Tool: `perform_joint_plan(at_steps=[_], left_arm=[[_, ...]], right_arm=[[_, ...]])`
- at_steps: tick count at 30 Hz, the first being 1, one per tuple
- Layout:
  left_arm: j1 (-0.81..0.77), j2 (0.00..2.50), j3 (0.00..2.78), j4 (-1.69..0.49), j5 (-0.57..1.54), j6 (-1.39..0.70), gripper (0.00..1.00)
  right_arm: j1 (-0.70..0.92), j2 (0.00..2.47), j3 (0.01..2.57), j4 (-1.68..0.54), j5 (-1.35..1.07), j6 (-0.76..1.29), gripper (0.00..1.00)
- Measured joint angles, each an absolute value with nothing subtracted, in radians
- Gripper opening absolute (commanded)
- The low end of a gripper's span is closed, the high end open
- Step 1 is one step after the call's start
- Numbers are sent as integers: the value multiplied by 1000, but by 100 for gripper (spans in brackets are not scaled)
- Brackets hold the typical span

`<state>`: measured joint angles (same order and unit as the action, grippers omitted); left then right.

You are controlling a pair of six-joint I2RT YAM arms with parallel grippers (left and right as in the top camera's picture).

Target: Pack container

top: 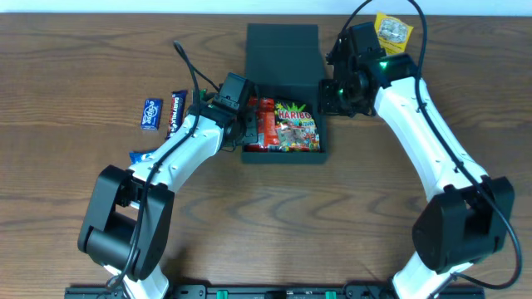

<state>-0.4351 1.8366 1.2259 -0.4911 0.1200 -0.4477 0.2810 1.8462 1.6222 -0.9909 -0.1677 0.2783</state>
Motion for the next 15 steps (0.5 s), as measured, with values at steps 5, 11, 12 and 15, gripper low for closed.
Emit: perform_joint_plan(at_steps=[5, 11, 12, 15], left_arm=[[-435, 1837, 1226, -492, 120, -472, 6], [-435, 1837, 1226, -492, 120, -475, 6], [-435, 1837, 1226, -492, 120, -475, 6], [-435, 1837, 1227, -492, 120, -475, 6]], right_arm=[[290, 1852, 1622, -982, -159, 278, 1], [359, 1926, 1622, -913, -176, 278, 1], [369, 1941, 1622, -905, -180, 277, 1], [386, 1978, 1622, -878, -206, 277, 1]])
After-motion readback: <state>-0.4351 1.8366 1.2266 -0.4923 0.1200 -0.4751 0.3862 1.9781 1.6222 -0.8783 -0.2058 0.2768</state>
